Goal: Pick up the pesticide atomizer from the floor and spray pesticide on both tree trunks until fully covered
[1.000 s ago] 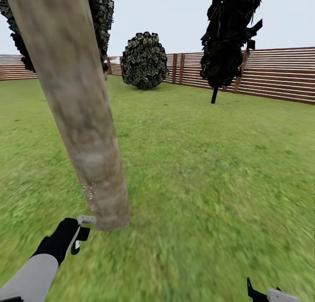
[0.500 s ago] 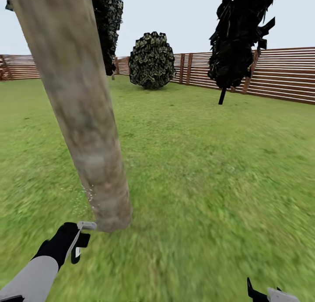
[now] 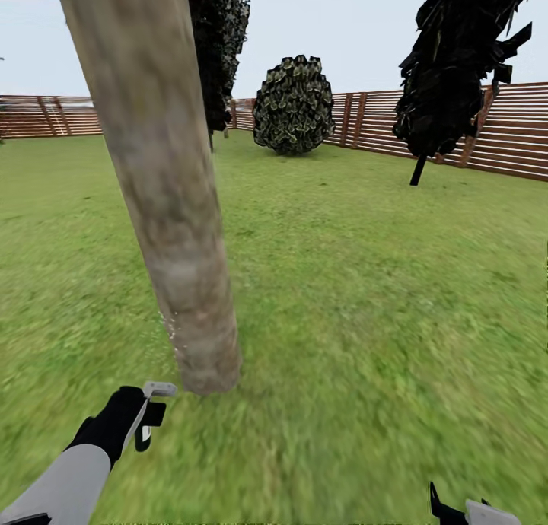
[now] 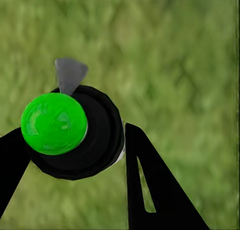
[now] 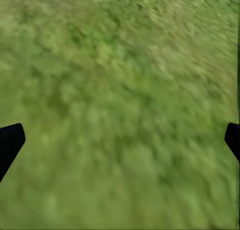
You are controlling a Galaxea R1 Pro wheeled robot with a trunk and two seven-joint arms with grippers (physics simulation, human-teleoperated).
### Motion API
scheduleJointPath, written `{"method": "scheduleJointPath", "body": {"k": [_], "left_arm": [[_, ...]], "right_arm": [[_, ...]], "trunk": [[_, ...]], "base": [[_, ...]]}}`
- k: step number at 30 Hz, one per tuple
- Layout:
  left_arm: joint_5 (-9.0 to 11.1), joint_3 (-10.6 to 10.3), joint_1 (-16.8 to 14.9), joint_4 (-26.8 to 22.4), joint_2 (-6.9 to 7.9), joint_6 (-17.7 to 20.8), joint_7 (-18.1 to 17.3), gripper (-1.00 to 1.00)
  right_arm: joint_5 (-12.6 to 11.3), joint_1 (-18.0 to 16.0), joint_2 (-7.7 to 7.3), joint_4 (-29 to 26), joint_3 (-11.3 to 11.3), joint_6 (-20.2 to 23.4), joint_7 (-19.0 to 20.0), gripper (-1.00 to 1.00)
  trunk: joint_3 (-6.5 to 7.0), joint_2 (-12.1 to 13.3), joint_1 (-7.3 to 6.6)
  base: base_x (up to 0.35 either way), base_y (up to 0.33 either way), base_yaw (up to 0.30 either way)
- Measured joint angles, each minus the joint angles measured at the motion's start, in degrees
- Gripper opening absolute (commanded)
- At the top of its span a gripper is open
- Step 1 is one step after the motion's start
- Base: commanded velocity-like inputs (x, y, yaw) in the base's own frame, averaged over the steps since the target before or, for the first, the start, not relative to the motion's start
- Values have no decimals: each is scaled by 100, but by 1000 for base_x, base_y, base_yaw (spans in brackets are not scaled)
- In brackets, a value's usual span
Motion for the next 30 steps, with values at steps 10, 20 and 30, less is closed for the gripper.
{"method": "scheduleJointPath", "body": {"k": [10,20,30], "left_arm": [[-3,47,0,-7,5,-123,10,-100],[-1,246,0,-7,5,-129,10,-100],[-1,247,0,-7,5,-132,10,-100]], "right_arm": [[0,0,0,0,-2,0,0,100],[0,0,0,0,0,0,0,100],[0,0,0,0,0,0,0,100]], "trunk": [[0,0,0],[0,0,0],[0,0,0]], "base": [[-107,-268,1],[20,-270,74],[76,-270,241]]}}
